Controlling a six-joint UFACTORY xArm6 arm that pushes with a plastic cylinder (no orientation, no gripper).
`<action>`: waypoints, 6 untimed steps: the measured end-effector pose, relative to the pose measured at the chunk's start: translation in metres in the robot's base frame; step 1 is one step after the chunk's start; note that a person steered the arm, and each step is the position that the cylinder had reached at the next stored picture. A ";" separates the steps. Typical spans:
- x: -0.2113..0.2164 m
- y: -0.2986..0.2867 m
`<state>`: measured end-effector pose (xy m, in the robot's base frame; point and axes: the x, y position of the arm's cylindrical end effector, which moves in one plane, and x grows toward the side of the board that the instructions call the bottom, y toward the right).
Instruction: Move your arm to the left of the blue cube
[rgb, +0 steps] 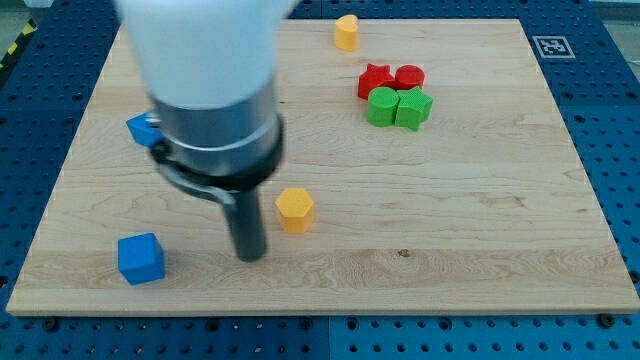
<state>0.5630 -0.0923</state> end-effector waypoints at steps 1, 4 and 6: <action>-0.019 -0.012; -0.058 -0.064; -0.061 -0.155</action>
